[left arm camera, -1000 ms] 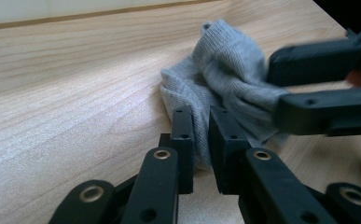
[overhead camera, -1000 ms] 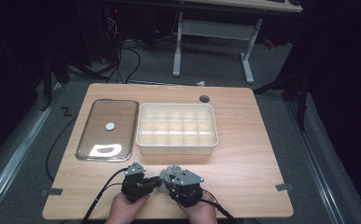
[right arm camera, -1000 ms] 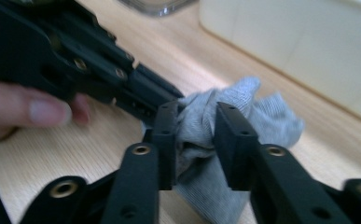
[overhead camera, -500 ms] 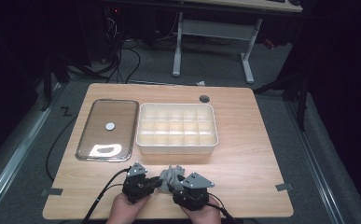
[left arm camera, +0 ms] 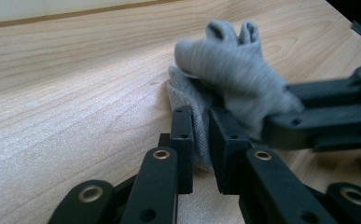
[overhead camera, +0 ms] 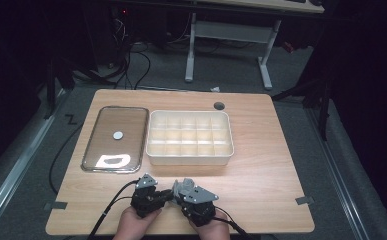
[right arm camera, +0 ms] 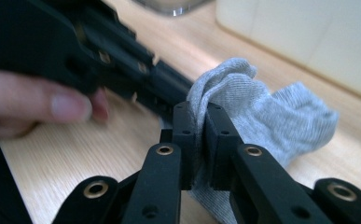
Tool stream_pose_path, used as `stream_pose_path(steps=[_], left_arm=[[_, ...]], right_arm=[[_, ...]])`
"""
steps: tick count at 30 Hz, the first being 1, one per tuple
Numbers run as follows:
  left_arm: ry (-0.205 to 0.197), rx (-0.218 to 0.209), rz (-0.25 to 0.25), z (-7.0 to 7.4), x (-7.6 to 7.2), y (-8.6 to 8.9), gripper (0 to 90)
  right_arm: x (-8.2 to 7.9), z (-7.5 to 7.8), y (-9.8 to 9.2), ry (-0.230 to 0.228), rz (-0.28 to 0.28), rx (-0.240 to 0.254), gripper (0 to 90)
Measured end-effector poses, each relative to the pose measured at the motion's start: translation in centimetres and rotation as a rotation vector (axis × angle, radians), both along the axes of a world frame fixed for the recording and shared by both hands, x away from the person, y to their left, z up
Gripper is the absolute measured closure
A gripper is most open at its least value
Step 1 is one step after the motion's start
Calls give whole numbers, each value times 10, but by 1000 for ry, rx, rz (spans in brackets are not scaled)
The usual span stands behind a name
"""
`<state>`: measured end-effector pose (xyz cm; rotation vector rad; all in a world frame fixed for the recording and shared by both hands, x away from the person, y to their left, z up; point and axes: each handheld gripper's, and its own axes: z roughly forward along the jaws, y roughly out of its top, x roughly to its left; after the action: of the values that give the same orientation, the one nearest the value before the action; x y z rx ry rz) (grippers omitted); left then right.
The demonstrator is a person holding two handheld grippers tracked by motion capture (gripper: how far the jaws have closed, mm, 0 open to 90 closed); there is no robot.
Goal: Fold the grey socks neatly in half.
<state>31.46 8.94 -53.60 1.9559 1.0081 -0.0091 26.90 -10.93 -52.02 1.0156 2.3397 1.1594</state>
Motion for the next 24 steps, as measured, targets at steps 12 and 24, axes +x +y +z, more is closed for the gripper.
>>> stream_pose_path(steps=[12,24], left_arm=[[11,-4,-2,0,0,0,780],[-25,-57,-30,9,-4,7,678]], right_arm=[[-3,14,-22,-36,-32,95,653],[3,-10,-17,17,-49,-17,825]])
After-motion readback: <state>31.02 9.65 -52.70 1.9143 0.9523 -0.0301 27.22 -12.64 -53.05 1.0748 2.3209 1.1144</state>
